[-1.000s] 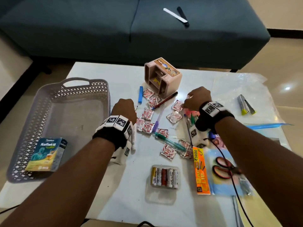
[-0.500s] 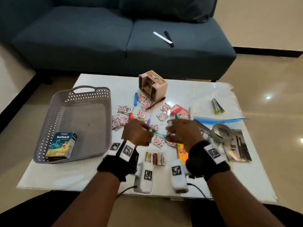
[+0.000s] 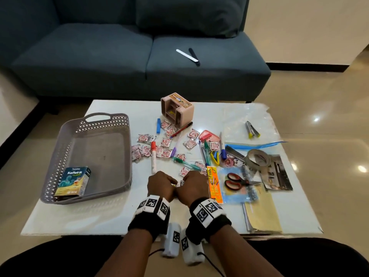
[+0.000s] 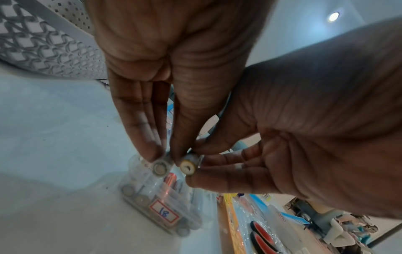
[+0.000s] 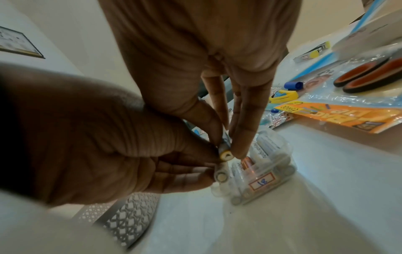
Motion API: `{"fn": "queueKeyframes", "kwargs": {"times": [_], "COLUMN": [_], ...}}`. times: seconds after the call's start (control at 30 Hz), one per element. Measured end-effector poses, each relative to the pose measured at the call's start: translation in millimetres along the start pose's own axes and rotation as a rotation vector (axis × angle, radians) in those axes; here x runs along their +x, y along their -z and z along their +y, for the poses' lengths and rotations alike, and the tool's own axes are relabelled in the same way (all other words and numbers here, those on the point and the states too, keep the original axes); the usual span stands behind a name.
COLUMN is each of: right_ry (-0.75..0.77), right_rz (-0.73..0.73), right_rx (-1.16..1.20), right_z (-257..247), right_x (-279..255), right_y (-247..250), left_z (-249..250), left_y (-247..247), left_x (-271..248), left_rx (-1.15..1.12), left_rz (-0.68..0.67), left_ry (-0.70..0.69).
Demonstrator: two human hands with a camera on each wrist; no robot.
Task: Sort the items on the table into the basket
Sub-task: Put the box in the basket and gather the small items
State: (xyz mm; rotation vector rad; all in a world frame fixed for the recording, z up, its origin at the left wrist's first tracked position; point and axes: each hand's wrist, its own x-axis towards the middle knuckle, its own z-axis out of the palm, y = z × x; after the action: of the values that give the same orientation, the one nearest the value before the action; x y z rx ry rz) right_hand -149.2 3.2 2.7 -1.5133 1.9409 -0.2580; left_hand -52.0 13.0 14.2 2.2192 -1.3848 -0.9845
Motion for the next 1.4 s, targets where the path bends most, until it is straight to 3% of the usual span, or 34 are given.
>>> {"fn": "queueKeyframes", "kwargs": {"times": [0.3,0.73,0.87,1.07,1.2,1.4], "right_ry": [0.015,0.062,0.050,0.072,0.107,0.137], "right_rz": [0.009,0.000,0.010,0.036,0.026,-0.005], "right_rx": [-0.045,-0.107,-0.121,-0.169,-0.221,-0.288], "right_z": [12,12,13,11,8,6], "right_x": [13,15,13,12,12,12], "right_y": [-9,-6,-8,-13,-16,-13], "left_z": [1,-9,-13,-23,-24,-26], "left_y": [-10,-16,-6,3,-2,-3], "left_x": [9,21,22,27,23,22], "left_rx": [0.034,0.123,0.099,-0.048,-0.052,-0.064], "left_rz": [0.084,0.068,0.119,0.050,-0.024,-0.072], "left_ry": [-0.010,0.008,0.039,-0.019,-0.101,-0.106]}}
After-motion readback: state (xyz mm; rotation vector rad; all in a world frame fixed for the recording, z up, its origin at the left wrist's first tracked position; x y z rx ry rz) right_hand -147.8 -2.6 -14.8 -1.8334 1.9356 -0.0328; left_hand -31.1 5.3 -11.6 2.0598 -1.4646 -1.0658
